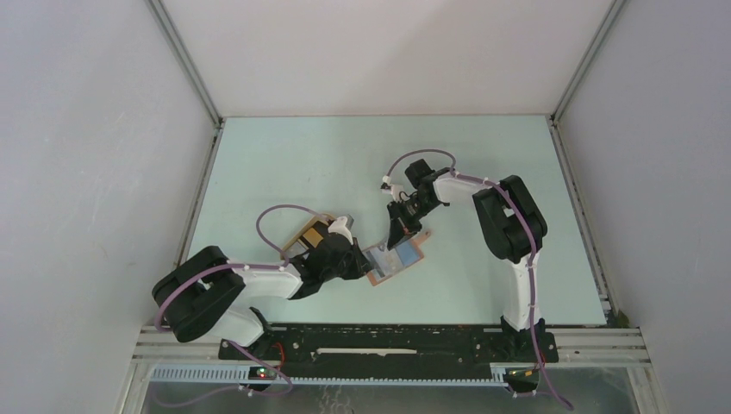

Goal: Put the credit cards into the card holder
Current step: Insert the credit card into the card holder.

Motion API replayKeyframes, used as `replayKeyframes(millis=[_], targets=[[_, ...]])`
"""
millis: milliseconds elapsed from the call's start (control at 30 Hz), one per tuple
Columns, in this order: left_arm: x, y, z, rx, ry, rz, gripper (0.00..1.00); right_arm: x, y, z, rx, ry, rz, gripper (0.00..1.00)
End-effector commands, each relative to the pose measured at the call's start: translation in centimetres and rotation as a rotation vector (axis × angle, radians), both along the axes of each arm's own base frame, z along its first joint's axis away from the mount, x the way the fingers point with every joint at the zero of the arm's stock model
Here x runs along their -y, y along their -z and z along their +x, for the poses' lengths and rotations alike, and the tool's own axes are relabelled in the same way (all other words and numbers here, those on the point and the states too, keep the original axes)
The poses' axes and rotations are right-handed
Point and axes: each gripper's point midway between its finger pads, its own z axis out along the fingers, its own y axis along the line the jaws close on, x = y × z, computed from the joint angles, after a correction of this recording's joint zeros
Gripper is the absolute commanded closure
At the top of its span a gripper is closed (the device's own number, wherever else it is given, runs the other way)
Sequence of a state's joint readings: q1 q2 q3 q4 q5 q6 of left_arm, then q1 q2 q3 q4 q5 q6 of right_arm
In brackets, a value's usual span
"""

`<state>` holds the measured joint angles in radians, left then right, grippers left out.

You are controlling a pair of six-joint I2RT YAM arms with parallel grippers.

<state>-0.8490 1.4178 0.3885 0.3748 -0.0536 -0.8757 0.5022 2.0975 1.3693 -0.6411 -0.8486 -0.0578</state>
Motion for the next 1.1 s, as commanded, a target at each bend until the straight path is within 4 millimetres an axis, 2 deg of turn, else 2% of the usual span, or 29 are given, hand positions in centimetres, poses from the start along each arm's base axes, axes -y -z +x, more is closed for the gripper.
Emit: replayKeyframes(millis=[0, 367, 567, 767, 1067], targets=[[-0.1, -0.3, 1.3, 0.022, -0.042, 0.007, 1.0, -1.7, 0.9, -2.9, -0.087, -0.044, 0.01, 0.98], [-0.2, -0.6, 1.2, 0.034, -0.042, -0.011, 1.0, -2.3, 0.7, -3.3, -0.081, -0.052, 0.024, 0.9], [-0.2, -0.9, 1.2, 0.049, -0.044, -0.028, 0.99, -1.2, 0.1, -2.2, 0.014, -0.058, -0.013, 0.77], [-0.2, -1.0, 1.1, 0.052, -0.04, -0.034, 0.99, -0.6, -0.1, -1.8, 0.089, -0.08, -0.046, 0.68], [-0.2, -1.0, 1.0, 0.057, -0.037, -0.041, 0.97, -0.5, 0.2, -1.7, 0.161, -0.118, -0.087, 0.64]])
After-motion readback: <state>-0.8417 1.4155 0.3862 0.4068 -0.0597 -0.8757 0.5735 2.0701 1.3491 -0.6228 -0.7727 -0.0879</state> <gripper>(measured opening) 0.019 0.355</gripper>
